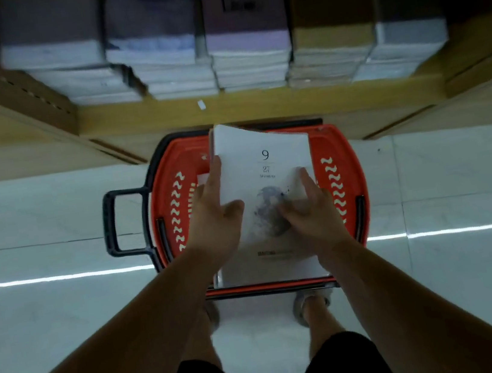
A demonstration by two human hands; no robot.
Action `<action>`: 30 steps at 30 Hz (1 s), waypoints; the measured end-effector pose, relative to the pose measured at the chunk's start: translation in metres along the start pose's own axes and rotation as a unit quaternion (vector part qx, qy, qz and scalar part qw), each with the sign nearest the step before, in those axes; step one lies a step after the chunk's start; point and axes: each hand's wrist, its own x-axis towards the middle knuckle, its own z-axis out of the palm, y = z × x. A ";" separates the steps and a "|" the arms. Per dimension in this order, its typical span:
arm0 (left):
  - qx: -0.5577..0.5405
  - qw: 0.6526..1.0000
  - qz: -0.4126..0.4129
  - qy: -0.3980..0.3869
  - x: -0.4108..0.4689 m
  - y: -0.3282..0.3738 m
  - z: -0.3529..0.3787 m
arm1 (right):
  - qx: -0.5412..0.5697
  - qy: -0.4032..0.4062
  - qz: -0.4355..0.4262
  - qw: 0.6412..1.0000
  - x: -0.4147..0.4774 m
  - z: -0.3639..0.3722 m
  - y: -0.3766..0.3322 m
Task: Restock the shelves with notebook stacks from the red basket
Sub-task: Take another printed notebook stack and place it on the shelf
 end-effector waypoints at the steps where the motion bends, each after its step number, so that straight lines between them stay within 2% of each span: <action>1: 0.000 1.000 0.004 0.005 -0.011 0.018 -0.009 | 0.011 -0.004 0.001 1.000 -0.015 -0.009 -0.017; 8: -0.033 0.998 0.018 0.055 -0.107 0.132 -0.081 | -0.058 -0.012 -0.043 0.997 -0.106 -0.069 -0.122; 13: -0.106 0.989 -0.011 0.107 -0.177 0.193 -0.127 | -0.045 -0.080 -0.090 0.992 -0.162 -0.100 -0.184; 19: -0.171 0.970 0.000 0.171 -0.218 0.227 -0.166 | -0.023 -0.120 -0.168 0.978 -0.199 -0.116 -0.244; 23: -0.210 0.962 0.017 0.173 -0.212 0.234 -0.192 | -0.020 -0.096 -0.207 0.973 -0.198 -0.108 -0.278; 30: -0.267 0.951 0.047 0.151 -0.154 0.256 -0.289 | 0.193 -0.051 -0.156 0.967 -0.186 -0.060 -0.355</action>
